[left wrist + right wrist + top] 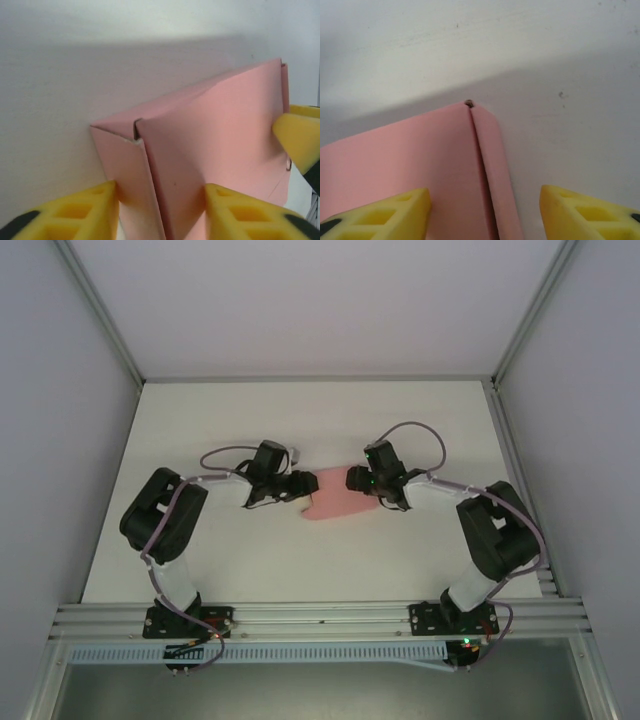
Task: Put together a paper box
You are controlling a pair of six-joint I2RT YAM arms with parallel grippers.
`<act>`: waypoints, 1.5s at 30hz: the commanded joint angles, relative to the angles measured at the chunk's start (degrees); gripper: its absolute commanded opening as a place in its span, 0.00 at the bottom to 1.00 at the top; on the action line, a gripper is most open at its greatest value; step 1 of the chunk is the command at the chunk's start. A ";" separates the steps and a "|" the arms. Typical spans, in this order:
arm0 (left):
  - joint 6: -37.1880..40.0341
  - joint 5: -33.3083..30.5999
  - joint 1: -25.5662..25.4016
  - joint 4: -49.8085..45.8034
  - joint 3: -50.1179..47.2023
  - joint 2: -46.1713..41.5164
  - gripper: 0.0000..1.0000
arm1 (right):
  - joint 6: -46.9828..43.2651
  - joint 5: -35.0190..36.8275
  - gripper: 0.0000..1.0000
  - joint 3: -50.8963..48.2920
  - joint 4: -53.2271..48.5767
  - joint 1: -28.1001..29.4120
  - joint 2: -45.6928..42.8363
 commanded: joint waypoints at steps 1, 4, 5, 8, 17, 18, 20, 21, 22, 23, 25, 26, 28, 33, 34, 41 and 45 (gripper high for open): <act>-0.57 3.31 1.54 4.83 -3.53 0.74 0.29 | 1.54 -2.66 0.69 -1.84 0.03 -0.89 -3.35; -2.30 6.37 3.21 11.27 -6.64 0.67 0.15 | 4.00 -7.75 0.76 -4.00 3.76 -2.34 -5.82; -2.68 7.49 3.74 13.59 -7.62 0.54 0.15 | 4.95 -9.63 0.78 -4.85 5.10 -2.88 -6.53; -3.75 10.38 5.26 19.04 -9.77 0.34 0.14 | 6.91 -15.10 0.82 -6.61 7.77 -4.32 -7.88; -2.97 14.31 7.39 25.31 -11.90 1.47 0.08 | 14.44 -30.81 0.83 -7.32 15.83 -5.24 -4.23; -3.74 15.15 7.71 27.32 -12.56 1.65 0.08 | 15.12 -31.26 0.83 -7.09 15.44 -5.49 -3.65; -5.67 17.05 8.20 32.41 -14.01 2.52 0.08 | 14.74 -31.88 0.82 -6.87 14.90 -5.91 -2.65; -6.69 17.75 8.40 34.66 -14.63 2.92 0.08 | 14.20 -31.98 0.83 -6.57 13.77 -6.11 -2.07; -7.06 18.33 8.56 36.18 -14.87 3.25 0.08 | 13.25 -32.46 0.83 -6.20 13.03 -6.20 -1.50; -7.30 18.47 8.57 36.63 -14.98 3.48 0.08 | 12.43 -33.23 0.82 -5.65 11.95 -6.33 -0.63; -6.08 18.63 8.56 35.53 -14.71 3.40 0.09 | 11.55 -34.16 0.79 -5.02 11.90 -6.33 0.11; -5.41 18.62 8.56 34.89 -14.66 3.14 0.09 | 11.99 -34.81 0.78 -5.12 12.88 -6.37 0.36; -4.34 18.53 8.65 33.40 -14.27 2.70 0.10 | 12.46 -36.67 0.72 -5.18 15.24 -6.38 0.34; -2.75 18.61 8.56 31.89 -12.65 3.04 0.23 | 13.17 -37.10 0.54 -5.22 16.48 -6.49 -2.31; -1.86 18.64 8.56 31.81 -12.33 2.87 0.28 | 12.86 -36.87 0.53 -5.03 15.55 -6.54 -3.06; 11.13 17.11 8.13 25.51 -7.82 -6.82 0.98 | 13.12 -32.58 0.52 -4.63 6.31 -7.75 -9.73; 30.80 0.10 3.15 6.93 -2.90 -16.97 1.00 | 18.00 -31.46 0.50 -5.02 4.64 -9.47 -13.44</act>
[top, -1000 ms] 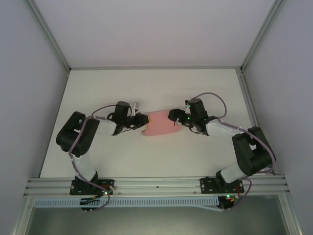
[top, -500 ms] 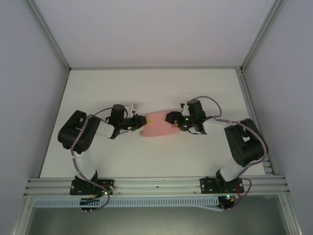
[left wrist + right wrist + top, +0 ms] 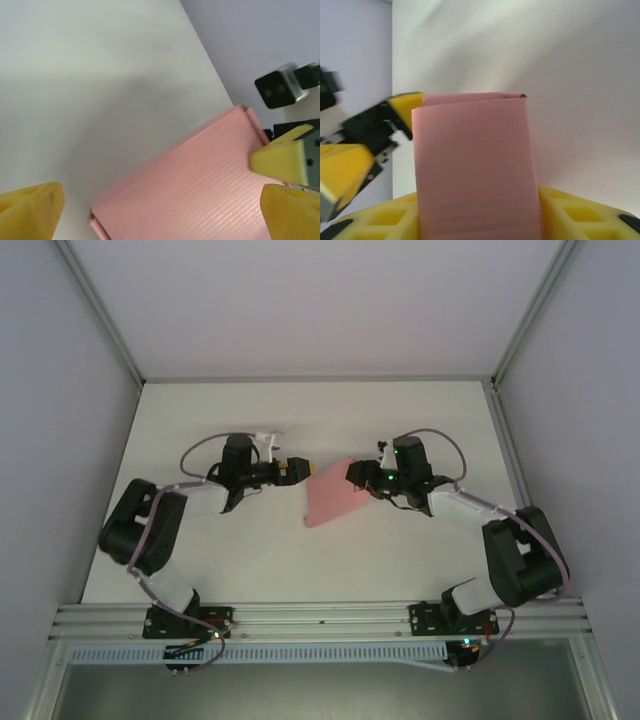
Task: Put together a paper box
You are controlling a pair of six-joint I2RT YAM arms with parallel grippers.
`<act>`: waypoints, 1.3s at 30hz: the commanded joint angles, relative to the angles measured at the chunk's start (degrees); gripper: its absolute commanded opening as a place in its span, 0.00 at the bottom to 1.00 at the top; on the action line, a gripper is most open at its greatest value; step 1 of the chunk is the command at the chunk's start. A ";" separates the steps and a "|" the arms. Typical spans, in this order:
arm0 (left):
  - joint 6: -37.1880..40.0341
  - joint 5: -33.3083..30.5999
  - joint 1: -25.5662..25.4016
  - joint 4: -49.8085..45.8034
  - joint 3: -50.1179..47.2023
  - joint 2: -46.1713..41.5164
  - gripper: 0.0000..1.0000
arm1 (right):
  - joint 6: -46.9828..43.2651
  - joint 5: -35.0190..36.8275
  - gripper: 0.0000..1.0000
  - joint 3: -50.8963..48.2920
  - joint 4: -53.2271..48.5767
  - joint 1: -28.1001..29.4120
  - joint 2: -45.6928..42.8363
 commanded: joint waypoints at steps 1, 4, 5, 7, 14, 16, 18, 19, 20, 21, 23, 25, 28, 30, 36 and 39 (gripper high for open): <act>22.95 -18.20 -6.54 -15.84 5.19 -9.16 1.00 | 5.53 1.34 0.50 1.13 -3.28 -2.06 -3.35; 37.12 -32.67 -15.36 -18.91 5.57 -13.83 1.00 | 11.19 0.00 0.45 2.13 -5.35 -4.73 -5.01; 40.39 -34.88 -17.39 -18.77 5.19 -14.80 1.00 | 13.10 -0.86 0.44 2.84 -6.73 -5.59 -5.28; 46.17 -35.13 -20.15 -18.63 4.53 -16.26 1.00 | 15.74 -3.67 0.42 4.61 -8.91 -7.36 -5.09; 58.85 -41.44 -28.20 -20.65 6.81 -12.71 1.00 | 23.81 -11.21 0.40 10.83 -15.84 -10.13 -1.99; 60.83 -44.76 -29.32 -20.96 8.17 -10.11 1.00 | 26.07 -12.54 0.40 11.43 -15.81 -10.24 -1.22; 61.88 -48.53 -29.86 -20.75 9.28 -7.74 1.00 | 27.15 -14.11 0.40 11.84 -16.06 -10.28 -0.57; 62.12 -50.82 -29.92 -19.96 9.61 -6.77 1.00 | 27.30 -15.08 0.39 12.15 -17.02 -10.29 -0.31; 62.10 -52.70 -29.88 -19.12 9.76 -6.17 1.00 | 27.26 -15.79 0.39 12.34 -17.56 -10.28 -0.05; 62.69 -54.36 -29.87 -17.87 9.60 -5.71 1.00 | 26.75 -16.41 0.39 12.55 -18.52 -10.31 -0.06; 62.92 -56.14 -29.88 -16.70 9.65 -5.19 1.00 | 25.55 -17.15 0.39 13.12 -21.58 -10.37 -0.06; 63.08 -56.35 -29.87 -16.37 9.67 -4.69 1.00 | 24.86 -17.89 0.39 13.30 -23.43 -10.42 -0.09; 63.36 -56.28 -29.88 -16.17 9.41 -4.18 0.96 | 26.19 -19.49 0.38 12.46 -22.74 -10.50 -0.08; 63.55 -55.88 -29.88 -16.49 9.21 -3.98 0.90 | 28.29 -20.18 0.38 11.34 -20.14 -10.55 -0.35; 64.19 -55.28 -29.90 -16.18 8.79 -3.81 0.71 | 31.20 -21.59 0.41 10.47 -16.32 -10.72 -0.35; 63.89 -54.01 -29.88 -16.90 9.19 -3.93 0.57 | 29.95 -22.42 0.45 10.98 -17.54 -10.72 0.18</act>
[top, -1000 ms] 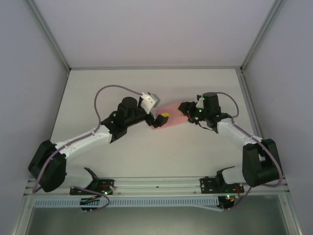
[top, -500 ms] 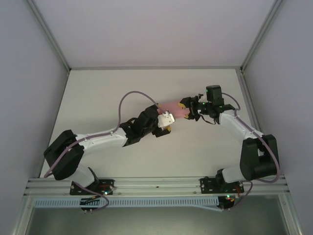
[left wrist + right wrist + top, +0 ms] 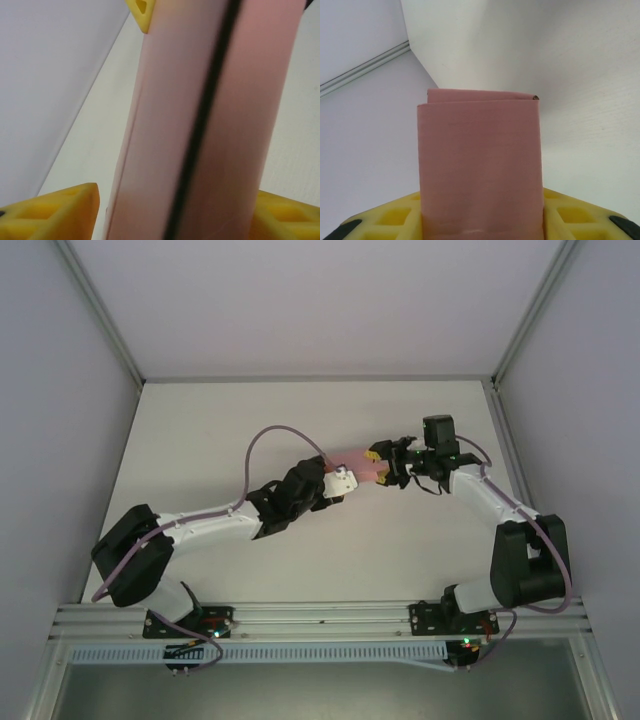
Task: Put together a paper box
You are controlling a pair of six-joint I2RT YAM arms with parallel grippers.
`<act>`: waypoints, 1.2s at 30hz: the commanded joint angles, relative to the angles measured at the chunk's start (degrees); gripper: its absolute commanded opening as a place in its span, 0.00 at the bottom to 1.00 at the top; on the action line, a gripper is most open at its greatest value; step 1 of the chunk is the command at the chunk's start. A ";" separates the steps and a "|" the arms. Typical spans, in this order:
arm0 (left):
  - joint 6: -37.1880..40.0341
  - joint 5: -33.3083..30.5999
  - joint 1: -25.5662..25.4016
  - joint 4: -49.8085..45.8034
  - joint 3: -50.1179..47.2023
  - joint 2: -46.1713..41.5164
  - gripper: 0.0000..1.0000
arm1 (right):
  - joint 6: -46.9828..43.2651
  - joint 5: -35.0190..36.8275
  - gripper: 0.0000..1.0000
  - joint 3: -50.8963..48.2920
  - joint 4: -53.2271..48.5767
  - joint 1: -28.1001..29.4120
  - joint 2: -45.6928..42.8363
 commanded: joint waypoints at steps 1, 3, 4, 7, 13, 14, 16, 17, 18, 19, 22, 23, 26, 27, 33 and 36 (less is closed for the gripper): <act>0.56 0.16 0.11 0.67 1.15 1.12 0.53 | -0.23 -6.05 0.47 0.18 -0.23 -0.06 0.49; 0.94 0.27 0.11 0.58 1.37 1.20 0.49 | -1.03 -5.30 0.48 -0.07 -0.43 -0.12 -0.03; 1.20 0.42 0.12 0.29 1.36 1.33 0.47 | -1.67 -5.18 0.50 -0.05 -0.27 -0.07 -0.30; 0.63 1.50 0.11 -1.98 2.13 1.73 0.43 | -6.54 -4.43 0.73 2.08 -3.34 -0.08 -0.86; -2.10 10.62 1.47 -13.10 4.22 1.89 0.42 | -30.62 16.23 1.00 11.80 -21.63 -1.36 -5.36; -2.71 13.39 2.52 -15.97 5.06 2.13 0.41 | -34.15 21.55 1.00 12.20 -21.99 -1.63 -7.10; -3.07 20.05 4.95 -22.43 7.67 2.75 0.41 | -41.45 29.17 1.00 11.11 -19.20 -1.81 -10.68; -3.85 21.83 6.16 -24.82 8.97 3.12 0.41 | -45.58 31.53 1.00 9.12 -15.27 -1.94 -12.63; -3.94 23.66 7.20 -26.72 10.11 3.39 0.41 | -49.31 31.93 1.00 6.58 -11.20 -2.25 -14.57; -2.84 26.40 8.26 -29.39 11.30 3.72 0.42 | -50.16 32.72 1.00 3.82 -7.60 -2.37 -16.39; 0.52 30.41 10.07 -37.94 15.82 5.89 0.44 | -54.49 24.81 1.00 -3.61 6.05 -2.57 -19.89; 1.19 29.85 10.23 -40.52 17.47 7.12 0.44 | -55.39 20.83 0.99 -4.25 7.78 -2.53 -19.94; 3.44 27.82 10.31 -46.40 21.57 11.65 0.47 | -60.01 12.99 0.97 -2.51 5.73 -2.32 -17.96; 3.64 26.94 10.39 -48.40 22.85 13.39 0.47 | -61.82 11.67 0.94 -1.42 3.77 -2.18 -17.08; 4.58 25.73 10.39 -50.96 26.74 19.51 0.48 | -70.94 8.02 0.83 1.70 -6.16 -1.00 -11.02; 4.92 26.68 10.38 -51.20 27.36 20.35 0.51 | -76.13 8.64 0.72 1.71 -9.00 0.51 -8.97</act>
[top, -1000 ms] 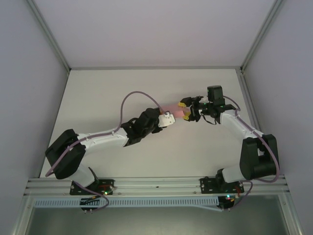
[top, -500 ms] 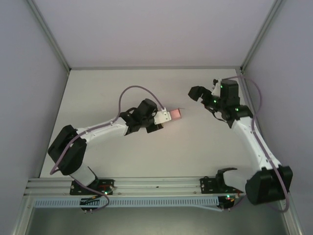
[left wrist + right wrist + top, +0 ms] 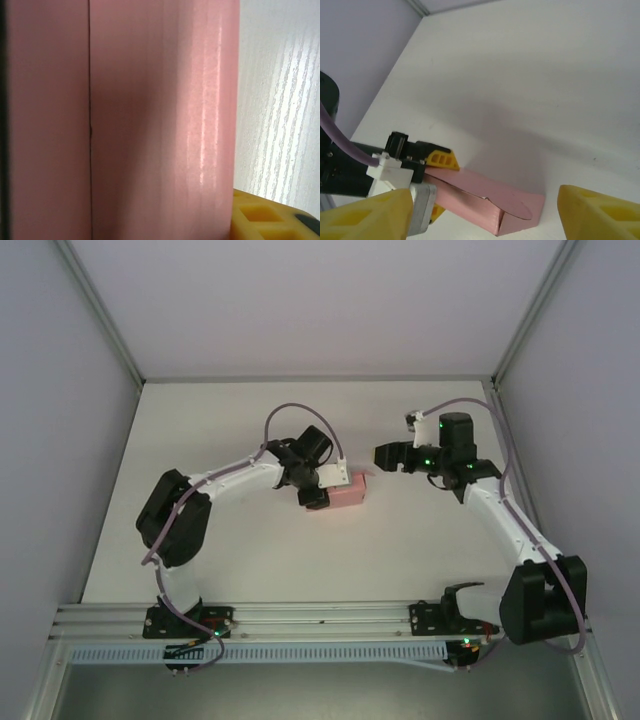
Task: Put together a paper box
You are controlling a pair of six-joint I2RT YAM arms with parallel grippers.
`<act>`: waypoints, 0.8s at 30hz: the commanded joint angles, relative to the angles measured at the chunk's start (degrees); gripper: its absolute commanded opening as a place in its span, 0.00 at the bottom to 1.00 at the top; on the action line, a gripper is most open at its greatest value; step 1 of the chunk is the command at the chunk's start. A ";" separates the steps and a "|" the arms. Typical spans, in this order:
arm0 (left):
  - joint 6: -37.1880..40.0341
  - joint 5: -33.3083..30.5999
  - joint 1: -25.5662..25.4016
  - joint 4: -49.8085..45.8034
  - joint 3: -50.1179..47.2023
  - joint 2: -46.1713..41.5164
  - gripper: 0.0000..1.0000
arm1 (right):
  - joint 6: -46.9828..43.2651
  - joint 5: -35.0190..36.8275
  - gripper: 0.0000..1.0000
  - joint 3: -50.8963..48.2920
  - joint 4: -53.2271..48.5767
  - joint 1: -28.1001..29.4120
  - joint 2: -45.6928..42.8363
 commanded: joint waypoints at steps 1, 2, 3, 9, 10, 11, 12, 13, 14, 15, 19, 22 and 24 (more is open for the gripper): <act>1.84 1.59 -0.22 -4.85 0.66 2.37 0.51 | -9.67 -0.77 0.71 1.65 -6.21 1.81 1.93; 1.93 1.65 -0.18 -4.86 0.69 2.46 0.51 | -11.40 0.72 0.70 2.21 -7.58 2.27 2.77; 1.96 1.63 -0.22 -4.86 0.74 2.46 0.51 | -12.69 1.80 0.70 2.64 -8.42 2.60 3.58; 2.52 1.37 -0.07 -4.81 0.92 2.71 0.52 | -17.45 0.41 0.65 5.01 -9.80 4.17 8.90; 2.41 1.61 -0.14 -4.91 1.11 2.87 0.52 | -18.12 -0.17 0.65 5.22 -10.22 4.38 9.54; 2.42 1.56 -0.11 -4.99 1.13 2.90 0.52 | -18.85 0.26 0.64 5.71 -11.02 4.49 10.08; 2.37 1.71 -0.08 -4.93 1.15 2.90 0.52 | -19.91 1.07 0.61 6.12 -11.97 4.58 10.52; 2.38 1.78 -0.10 -4.92 1.07 2.86 0.52 | -20.53 1.61 0.60 6.38 -12.47 4.55 10.88; 2.57 1.83 -0.10 -4.86 1.07 2.90 0.52 | -21.13 1.84 0.59 6.48 -12.80 4.60 11.15; 2.46 1.83 -0.07 -4.84 1.07 2.95 0.52 | -22.00 1.55 0.60 6.52 -13.08 4.71 11.33; 2.55 1.94 -0.06 -4.68 1.04 2.73 0.52 | -24.94 0.37 0.59 6.61 -13.98 5.52 12.66; 2.53 1.94 -0.13 -4.64 0.93 2.55 0.52 | -24.38 4.18 0.58 7.20 -13.81 5.73 13.86; 2.48 2.07 -0.10 -4.67 0.82 2.46 0.52 | -24.31 5.12 0.52 7.99 -13.98 5.72 14.68</act>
